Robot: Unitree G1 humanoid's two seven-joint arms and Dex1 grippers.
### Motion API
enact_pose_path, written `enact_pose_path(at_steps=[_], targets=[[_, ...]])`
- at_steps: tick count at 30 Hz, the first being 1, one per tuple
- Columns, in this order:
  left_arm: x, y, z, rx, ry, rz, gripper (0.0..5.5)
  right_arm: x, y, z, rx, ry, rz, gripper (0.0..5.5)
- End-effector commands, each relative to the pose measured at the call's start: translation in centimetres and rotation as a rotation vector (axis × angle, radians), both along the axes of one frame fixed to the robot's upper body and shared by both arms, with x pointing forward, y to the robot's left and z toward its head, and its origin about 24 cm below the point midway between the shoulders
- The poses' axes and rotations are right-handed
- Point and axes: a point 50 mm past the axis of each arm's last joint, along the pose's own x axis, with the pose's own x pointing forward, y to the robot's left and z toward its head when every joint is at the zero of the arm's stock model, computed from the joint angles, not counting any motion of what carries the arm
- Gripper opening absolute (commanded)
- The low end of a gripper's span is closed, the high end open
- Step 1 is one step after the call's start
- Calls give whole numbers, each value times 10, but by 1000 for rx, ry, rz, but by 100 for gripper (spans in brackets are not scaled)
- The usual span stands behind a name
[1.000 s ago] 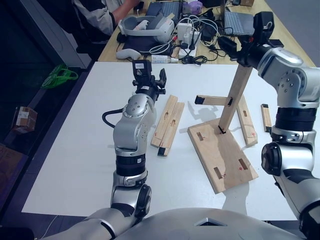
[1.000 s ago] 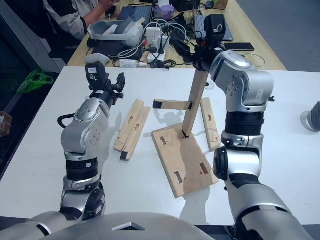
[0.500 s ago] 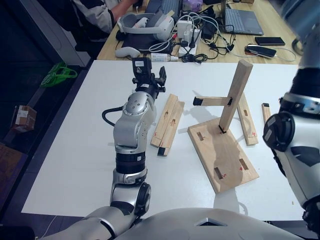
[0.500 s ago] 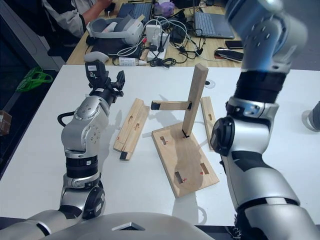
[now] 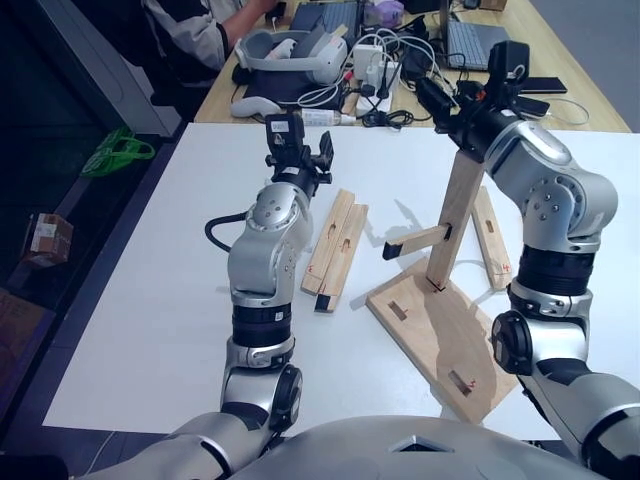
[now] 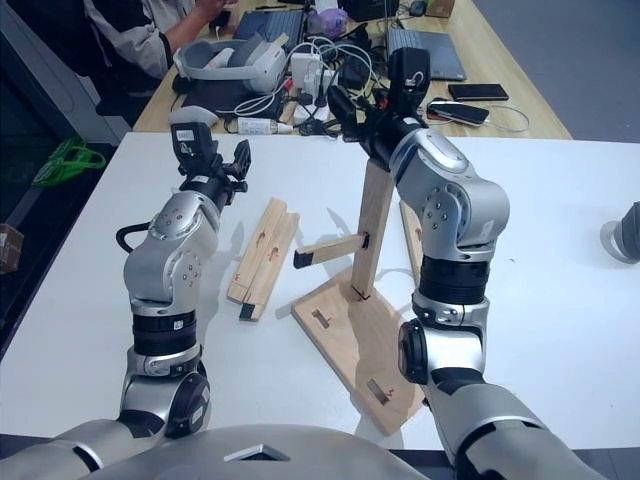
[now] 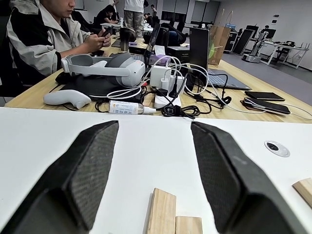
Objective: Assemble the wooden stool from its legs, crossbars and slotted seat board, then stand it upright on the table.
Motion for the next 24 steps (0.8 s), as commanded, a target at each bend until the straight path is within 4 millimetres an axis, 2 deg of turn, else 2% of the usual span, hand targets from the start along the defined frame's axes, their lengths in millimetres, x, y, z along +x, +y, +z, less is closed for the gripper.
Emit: enact_pose_path(at_steps=[1, 4, 7, 9, 13, 15, 18, 21, 24], targets=[[3, -1, 6, 10, -19, -1, 275, -7, -21, 72, 131, -323, 69, 410], [4, 3, 7, 13, -24, 8, 275, -31, -37, 98, 217, -367, 426, 410], [5, 12, 6, 18, -25, 37, 275, -69, -61, 94, 114, -252, 755, 410], [5, 22, 5, 20, -24, 69, 275, -94, -68, 84, 37, -116, 917, 410], [7, 29, 6, 28, -27, 94, 275, -143, -71, 48, -23, 161, 1155, 410], [7, 29, 7, 29, -29, 93, 275, -157, -72, 30, -22, 266, 1191, 410], [7, 27, 7, 32, -29, 81, 275, -186, -74, -9, -3, 496, 1229, 410], [8, 27, 8, 36, -28, 78, 275, -196, -84, -48, -11, 698, 1180, 410], [11, 27, 11, 41, -35, 75, 275, -196, -102, -91, -150, 833, 1103, 410]])
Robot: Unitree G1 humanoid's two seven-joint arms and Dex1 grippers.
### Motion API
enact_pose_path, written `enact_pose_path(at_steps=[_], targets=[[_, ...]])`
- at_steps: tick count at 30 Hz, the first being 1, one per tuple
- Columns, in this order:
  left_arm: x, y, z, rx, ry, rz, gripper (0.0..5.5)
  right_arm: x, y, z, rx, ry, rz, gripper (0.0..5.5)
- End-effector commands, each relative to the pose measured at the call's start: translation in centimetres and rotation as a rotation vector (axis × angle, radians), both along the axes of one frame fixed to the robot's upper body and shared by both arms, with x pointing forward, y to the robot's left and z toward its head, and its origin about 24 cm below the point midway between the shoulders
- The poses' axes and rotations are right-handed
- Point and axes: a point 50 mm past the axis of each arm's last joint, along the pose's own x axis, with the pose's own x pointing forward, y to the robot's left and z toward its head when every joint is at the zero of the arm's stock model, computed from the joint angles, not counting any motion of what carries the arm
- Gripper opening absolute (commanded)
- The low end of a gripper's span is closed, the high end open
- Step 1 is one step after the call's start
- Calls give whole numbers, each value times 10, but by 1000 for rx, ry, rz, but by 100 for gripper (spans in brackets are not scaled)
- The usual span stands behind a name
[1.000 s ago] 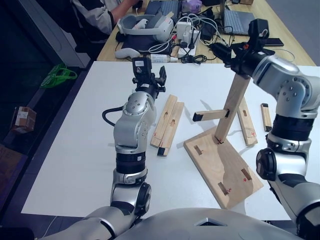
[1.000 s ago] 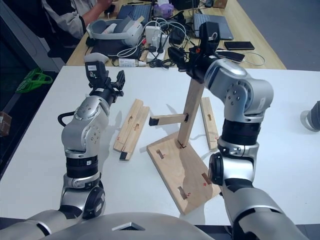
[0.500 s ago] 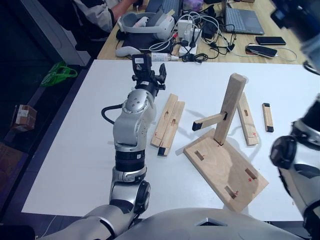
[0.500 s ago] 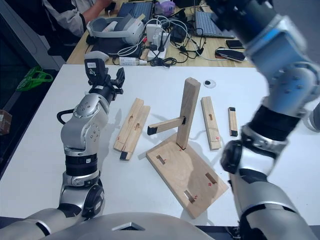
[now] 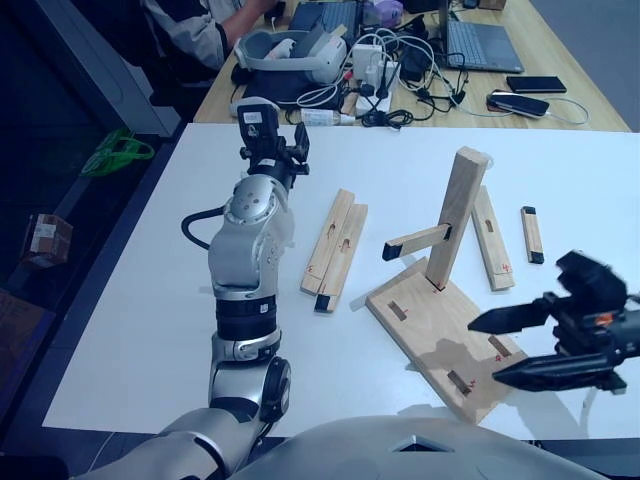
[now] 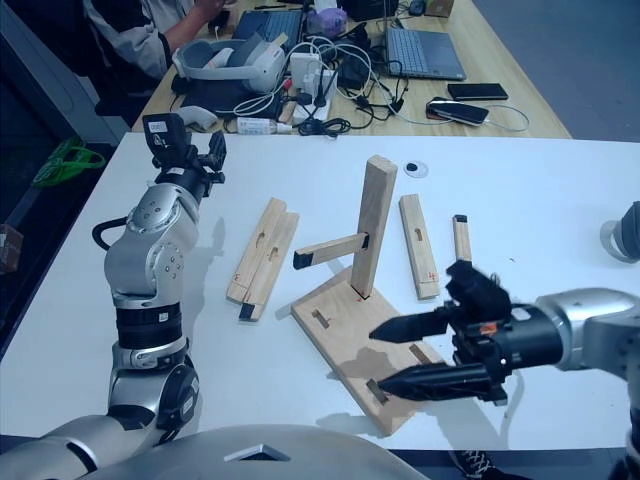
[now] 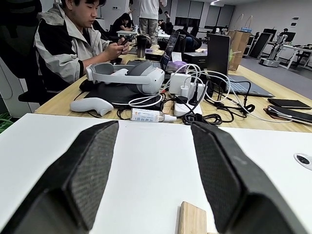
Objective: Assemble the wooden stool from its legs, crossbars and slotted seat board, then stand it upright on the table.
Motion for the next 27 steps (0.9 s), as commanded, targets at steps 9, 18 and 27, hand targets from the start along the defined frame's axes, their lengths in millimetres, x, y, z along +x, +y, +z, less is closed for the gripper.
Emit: enact_pose_path(at_steps=[9, 18, 27], targets=[[13, 0, 13, 36, -23, -18, 275, 36, -15, -106, -499, -198, 59, 410], [19, 12, 12, 109, 9, -10, 275, 79, 18, -148, -594, -260, -236, 410], [-8, 24, -10, 323, 256, -381, 275, 85, 50, -162, -616, -229, -460, 410]])
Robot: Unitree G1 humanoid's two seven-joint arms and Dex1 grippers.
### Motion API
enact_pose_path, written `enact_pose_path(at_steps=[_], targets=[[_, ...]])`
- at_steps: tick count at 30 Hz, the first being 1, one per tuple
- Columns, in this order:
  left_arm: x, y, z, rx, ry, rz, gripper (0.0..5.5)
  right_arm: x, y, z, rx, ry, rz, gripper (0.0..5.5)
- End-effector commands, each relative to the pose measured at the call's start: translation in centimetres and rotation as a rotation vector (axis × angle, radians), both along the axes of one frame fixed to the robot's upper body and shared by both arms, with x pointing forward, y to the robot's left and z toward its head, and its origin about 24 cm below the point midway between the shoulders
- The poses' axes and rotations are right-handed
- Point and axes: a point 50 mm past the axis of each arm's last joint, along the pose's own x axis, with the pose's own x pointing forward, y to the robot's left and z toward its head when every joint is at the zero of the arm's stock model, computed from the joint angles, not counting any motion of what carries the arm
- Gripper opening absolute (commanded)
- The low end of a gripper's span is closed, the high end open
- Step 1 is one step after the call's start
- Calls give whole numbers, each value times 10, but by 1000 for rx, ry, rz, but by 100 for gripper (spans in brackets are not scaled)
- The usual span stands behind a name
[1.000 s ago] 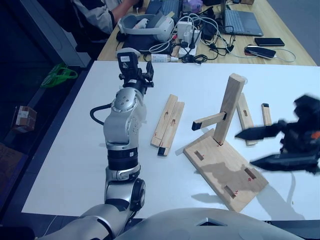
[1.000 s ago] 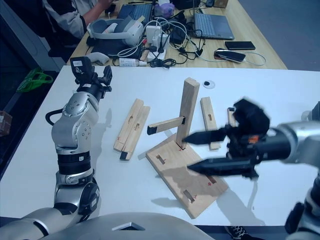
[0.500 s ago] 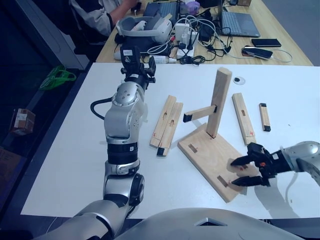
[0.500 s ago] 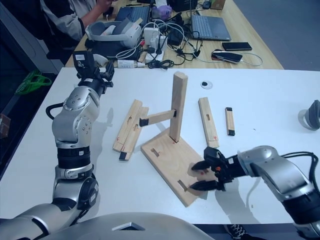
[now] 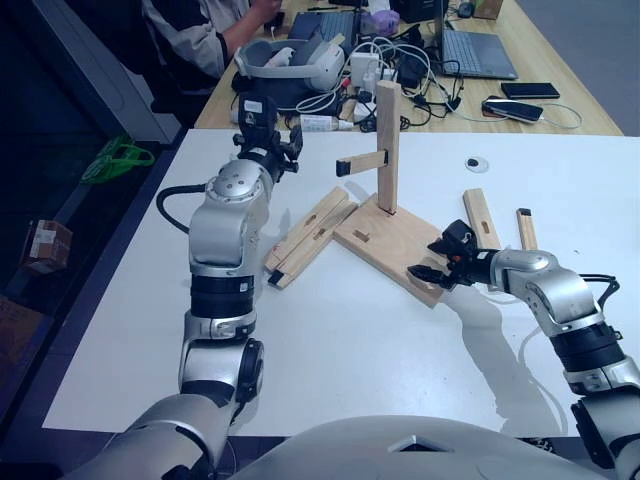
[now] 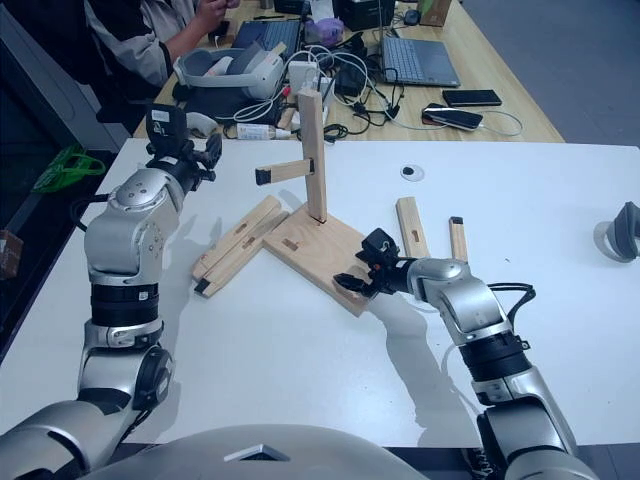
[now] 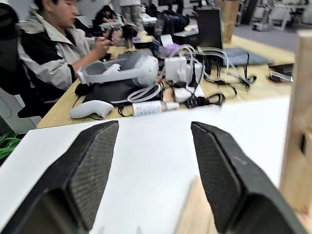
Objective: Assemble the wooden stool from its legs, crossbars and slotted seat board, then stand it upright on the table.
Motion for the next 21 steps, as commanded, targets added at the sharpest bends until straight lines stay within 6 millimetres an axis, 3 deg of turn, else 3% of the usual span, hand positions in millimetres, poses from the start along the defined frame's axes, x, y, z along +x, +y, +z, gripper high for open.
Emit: enact_pose_path(at_steps=[1, 5, 9, 11, 15, 21], targets=[[-31, 8, -13, 143, 179, -274, 275, -36, 4, -41, -67, 231, -85, 410], [-73, 27, -27, 273, 403, -509, 275, -44, 23, -23, 25, 195, -78, 410], [-93, 29, -36, 294, 541, -574, 275, -54, 39, -12, 79, 195, -77, 410], [-94, 27, -44, 297, 569, -535, 275, -61, 52, -4, 121, 197, -49, 410], [-95, 19, -54, 252, 604, -461, 339, -67, 65, 3, 142, 188, -25, 415], [-100, 15, -77, 202, 680, -234, 354, -51, 66, 12, 140, 118, -64, 415]])
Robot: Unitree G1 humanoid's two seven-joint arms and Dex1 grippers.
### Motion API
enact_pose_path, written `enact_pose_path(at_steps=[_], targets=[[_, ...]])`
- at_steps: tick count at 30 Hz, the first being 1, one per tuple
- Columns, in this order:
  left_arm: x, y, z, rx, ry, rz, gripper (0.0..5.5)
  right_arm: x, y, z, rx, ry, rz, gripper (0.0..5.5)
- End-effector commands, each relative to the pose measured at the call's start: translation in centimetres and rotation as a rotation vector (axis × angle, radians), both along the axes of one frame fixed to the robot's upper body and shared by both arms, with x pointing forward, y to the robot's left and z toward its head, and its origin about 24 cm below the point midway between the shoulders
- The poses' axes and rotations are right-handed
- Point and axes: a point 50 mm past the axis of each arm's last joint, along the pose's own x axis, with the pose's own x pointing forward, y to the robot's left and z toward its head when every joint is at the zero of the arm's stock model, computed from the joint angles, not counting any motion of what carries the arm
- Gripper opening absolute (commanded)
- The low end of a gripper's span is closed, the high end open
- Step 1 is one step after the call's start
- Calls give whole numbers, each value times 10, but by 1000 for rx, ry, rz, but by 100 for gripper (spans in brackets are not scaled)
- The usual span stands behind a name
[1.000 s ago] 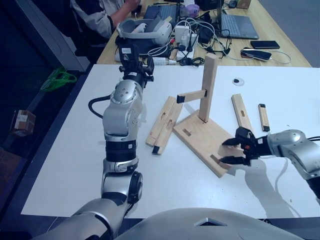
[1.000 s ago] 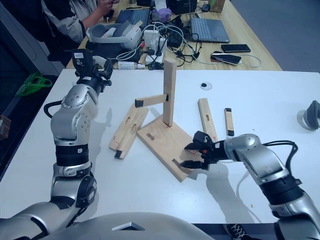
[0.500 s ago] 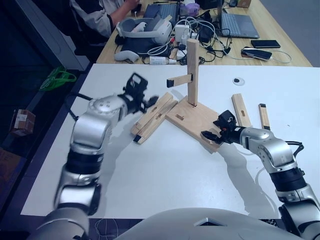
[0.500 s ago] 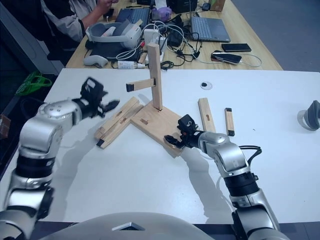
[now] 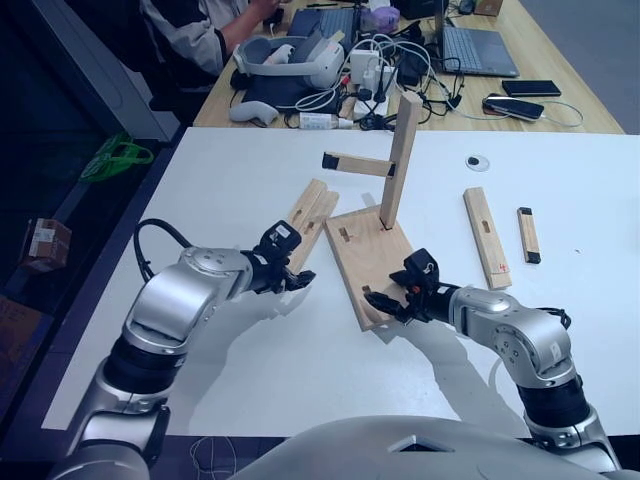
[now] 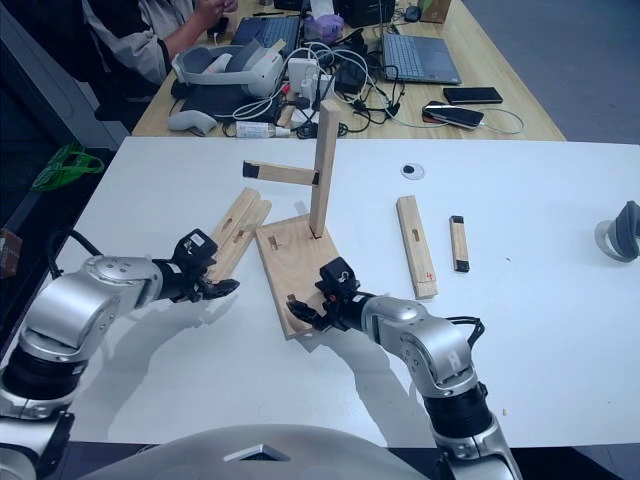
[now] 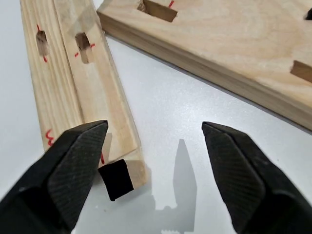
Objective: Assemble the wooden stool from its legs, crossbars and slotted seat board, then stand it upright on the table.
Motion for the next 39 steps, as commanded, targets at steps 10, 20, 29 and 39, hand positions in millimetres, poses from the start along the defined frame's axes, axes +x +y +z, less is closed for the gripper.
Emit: enact_pose_path(at_steps=[10, 20, 29, 39], targets=[[16, -24, -34, -49, -32, 442, 354, 30, -15, 18, -88, -95, -36, 415], [32, -22, -43, -73, -71, 467, 260, 67, -20, 43, -114, -231, -99, 415], [61, -10, -7, -80, -327, 487, 205, 94, -21, 68, -71, -345, -189, 415], [94, 39, 132, 59, -1060, 705, 205, 90, -9, 121, 244, -458, -48, 415]])
